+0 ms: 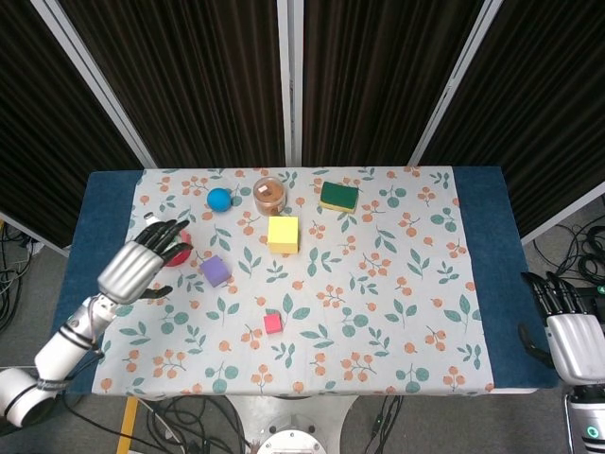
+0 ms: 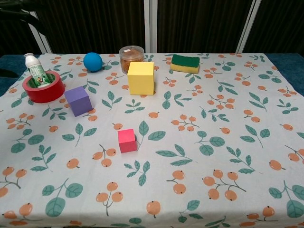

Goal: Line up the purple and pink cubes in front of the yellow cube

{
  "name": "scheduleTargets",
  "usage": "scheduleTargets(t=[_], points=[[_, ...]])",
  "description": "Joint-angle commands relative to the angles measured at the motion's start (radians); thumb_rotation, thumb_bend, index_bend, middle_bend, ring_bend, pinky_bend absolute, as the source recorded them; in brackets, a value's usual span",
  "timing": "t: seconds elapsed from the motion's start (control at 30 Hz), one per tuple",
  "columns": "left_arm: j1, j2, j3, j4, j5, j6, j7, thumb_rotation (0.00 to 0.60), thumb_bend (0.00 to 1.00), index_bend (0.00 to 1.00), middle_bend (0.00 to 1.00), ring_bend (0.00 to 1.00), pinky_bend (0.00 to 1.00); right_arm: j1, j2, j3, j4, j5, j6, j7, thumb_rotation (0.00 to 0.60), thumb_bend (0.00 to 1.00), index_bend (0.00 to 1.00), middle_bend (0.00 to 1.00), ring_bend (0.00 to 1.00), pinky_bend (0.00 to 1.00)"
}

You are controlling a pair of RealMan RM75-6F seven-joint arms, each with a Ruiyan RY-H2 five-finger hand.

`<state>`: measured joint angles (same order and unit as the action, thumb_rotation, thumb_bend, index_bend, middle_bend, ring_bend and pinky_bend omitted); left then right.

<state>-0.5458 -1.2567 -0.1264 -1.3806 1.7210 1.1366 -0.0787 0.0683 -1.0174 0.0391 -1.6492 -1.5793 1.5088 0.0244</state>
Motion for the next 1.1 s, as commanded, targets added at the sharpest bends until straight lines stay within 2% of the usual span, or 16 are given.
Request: scheduleTargets(t=[0.03, 0.17, 0.33, 0.67, 0.9, 1.1], points=[[-0.114, -0.085, 0.007, 0.124, 0.05, -0.095, -0.031, 0.6, 0.21, 0.3, 0.13, 0.06, 0.15, -0.003, 0.001, 0.0, 0.0, 0.007, 0.001, -0.001, 0.6, 0.36, 0.01, 0.1, 0.0, 0.1], [-0.181, -0.146, 0.019, 0.216, 0.057, -0.143, -0.047, 0.6, 0.22, 0.3, 0.13, 0.06, 0.15, -0.006, 0.001, 0.001, 0.002, 0.022, -0.004, -0.001, 0.6, 0.36, 0.01, 0.1, 0.0, 0.1], [-0.238, -0.205, 0.047, 0.304, 0.056, -0.204, -0.001, 0.6, 0.24, 0.3, 0.13, 0.06, 0.15, -0.007, 0.001, 0.004, 0.001, 0.03, -0.004, -0.002, 0.6, 0.36, 0.01, 0.1, 0.0, 0.1], [-0.262, -0.257, 0.115, 0.37, 0.04, -0.246, 0.058, 0.6, 0.25, 0.3, 0.1, 0.06, 0.15, -0.011, -0.004, 0.002, 0.006, 0.039, -0.009, -0.001, 0.6, 0.36, 0.01, 0.1, 0.0, 0.1], [-0.26, -0.299, 0.141, 0.439, 0.015, -0.241, 0.034, 0.6, 0.25, 0.31, 0.1, 0.06, 0.15, -0.012, -0.007, 0.004, 0.007, 0.045, -0.012, -0.001, 0.6, 0.36, 0.01, 0.1, 0.0, 0.1], [-0.263, -0.359, 0.164, 0.547, 0.015, -0.21, -0.04, 0.6, 0.25, 0.42, 0.1, 0.06, 0.15, -0.012, -0.007, 0.006, 0.008, 0.048, -0.011, -0.002, 0.6, 0.36, 0.01, 0.1, 0.0, 0.1]])
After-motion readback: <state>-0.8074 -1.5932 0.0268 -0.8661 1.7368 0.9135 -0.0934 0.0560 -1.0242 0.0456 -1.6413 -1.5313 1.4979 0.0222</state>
